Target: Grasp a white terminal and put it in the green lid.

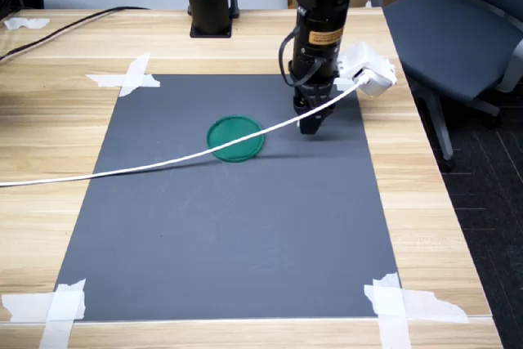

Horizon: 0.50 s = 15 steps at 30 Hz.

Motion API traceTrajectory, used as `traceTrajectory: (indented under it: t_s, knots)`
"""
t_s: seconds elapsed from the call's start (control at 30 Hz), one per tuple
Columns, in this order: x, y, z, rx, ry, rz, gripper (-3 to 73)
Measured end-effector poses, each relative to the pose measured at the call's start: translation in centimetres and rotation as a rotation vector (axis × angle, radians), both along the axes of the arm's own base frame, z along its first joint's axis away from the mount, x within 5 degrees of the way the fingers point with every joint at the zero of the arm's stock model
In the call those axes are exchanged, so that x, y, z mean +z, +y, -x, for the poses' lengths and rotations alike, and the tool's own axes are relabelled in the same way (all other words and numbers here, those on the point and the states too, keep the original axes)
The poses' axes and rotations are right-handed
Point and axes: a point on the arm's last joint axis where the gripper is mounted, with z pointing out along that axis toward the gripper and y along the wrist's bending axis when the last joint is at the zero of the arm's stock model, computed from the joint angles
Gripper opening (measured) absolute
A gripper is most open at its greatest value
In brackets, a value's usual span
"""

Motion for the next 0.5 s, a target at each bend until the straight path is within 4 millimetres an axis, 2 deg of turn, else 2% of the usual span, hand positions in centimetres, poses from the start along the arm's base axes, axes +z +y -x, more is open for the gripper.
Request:
traceTrajectory:
  t_s: [0.5]
  knots:
    - [-0.64,0.08,-0.11,0.031,0.015,0.015,61.6]
